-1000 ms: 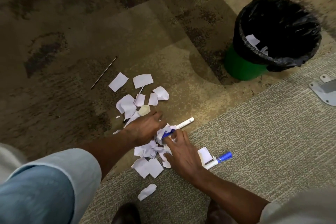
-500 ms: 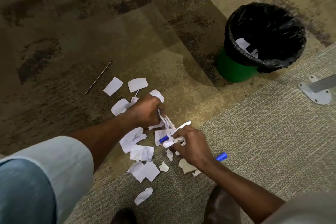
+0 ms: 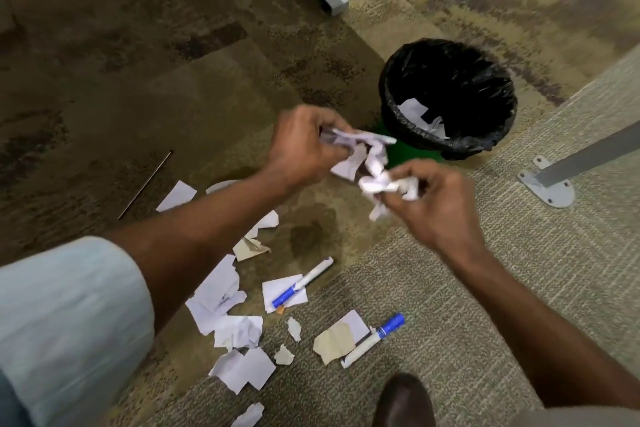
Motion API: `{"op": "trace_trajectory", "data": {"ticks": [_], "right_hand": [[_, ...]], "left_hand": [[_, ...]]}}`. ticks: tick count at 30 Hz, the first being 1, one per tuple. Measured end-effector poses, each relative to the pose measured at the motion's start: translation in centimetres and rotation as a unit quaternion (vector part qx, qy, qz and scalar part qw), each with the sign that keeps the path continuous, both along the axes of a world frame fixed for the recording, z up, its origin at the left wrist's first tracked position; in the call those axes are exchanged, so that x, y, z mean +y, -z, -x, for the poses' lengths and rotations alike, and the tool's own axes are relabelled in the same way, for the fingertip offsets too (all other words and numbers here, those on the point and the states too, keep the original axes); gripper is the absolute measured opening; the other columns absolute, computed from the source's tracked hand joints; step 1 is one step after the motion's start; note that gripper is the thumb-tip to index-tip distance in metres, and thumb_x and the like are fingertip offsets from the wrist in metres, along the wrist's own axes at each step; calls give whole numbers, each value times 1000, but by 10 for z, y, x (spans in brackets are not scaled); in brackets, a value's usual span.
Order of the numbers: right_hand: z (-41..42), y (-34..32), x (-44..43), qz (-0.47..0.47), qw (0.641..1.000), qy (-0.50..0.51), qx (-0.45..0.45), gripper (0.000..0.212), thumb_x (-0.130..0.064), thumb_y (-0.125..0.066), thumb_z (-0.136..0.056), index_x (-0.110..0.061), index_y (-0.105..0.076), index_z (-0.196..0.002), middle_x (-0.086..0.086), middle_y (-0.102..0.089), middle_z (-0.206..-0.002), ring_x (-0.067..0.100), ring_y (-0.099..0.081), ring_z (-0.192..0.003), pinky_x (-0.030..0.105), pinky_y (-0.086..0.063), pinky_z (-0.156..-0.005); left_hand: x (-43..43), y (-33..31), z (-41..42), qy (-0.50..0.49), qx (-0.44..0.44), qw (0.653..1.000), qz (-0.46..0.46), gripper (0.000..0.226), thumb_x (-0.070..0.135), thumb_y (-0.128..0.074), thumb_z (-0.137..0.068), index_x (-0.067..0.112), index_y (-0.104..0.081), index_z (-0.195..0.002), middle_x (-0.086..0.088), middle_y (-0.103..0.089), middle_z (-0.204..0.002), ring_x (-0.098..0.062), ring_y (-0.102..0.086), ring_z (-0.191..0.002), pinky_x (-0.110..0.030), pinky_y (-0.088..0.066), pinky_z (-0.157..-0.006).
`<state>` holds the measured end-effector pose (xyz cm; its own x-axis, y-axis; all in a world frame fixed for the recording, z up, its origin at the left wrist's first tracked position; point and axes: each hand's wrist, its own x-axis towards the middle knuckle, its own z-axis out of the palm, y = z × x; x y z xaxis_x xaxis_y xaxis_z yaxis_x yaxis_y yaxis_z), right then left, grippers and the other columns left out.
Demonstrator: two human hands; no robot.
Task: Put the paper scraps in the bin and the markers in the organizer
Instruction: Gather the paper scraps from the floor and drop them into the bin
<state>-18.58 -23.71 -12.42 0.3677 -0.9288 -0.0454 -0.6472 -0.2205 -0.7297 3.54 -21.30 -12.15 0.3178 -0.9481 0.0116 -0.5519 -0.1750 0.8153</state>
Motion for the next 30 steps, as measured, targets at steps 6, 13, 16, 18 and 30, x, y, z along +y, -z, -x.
{"op": "trace_trajectory", "data": {"ticks": [6,13,16,18,30], "right_hand": [[11,-64,-84,99,985,132,-46,30,-28,-93,-74,-26,-78,-100,-9,-77,-90,7,-75,-70,34,-64,-60],[1,-55,-152,73,980,152,103,24,-18,-90,-70,-16,-78,-91,1,-71,-82,16,-68,-68,21,-48,-53],[-5,-40,-162,64,975,151,149,18,-22,-88,-75,-11,-74,-76,6,-71,-74,16,-61,-60,24,-44,-50],[-7,-34,-165,52,973,151,167,28,-34,-88,-78,-10,-77,-86,8,-75,-85,22,-69,-74,32,-54,-61],[-10,-50,-142,138,951,90,263,37,-8,-72,-78,1,-66,-113,25,-69,-107,42,-67,-95,47,-60,-82]], "left_hand": [[-75,-49,34,-37,25,997,56,18,26,-93,-73,21,-81,-87,12,-75,-76,2,-70,-68,-19,-59,-63],[-129,-50,63,-88,-25,996,-2,19,22,-91,-77,14,-81,-90,-2,-77,-88,-14,-72,-90,-28,-62,-74],[-137,-42,73,-89,-60,994,-14,17,18,-85,-85,15,-80,-100,-3,-76,-100,-14,-66,-104,-26,-59,-81],[-137,-38,78,-61,-83,995,-14,18,20,-80,-90,15,-78,-107,-2,-74,-107,-15,-60,-108,-26,-53,-82],[-108,-47,35,47,-110,993,-2,14,26,-80,-89,17,-78,-99,5,-76,-96,-6,-69,-88,-27,-61,-80]]}}
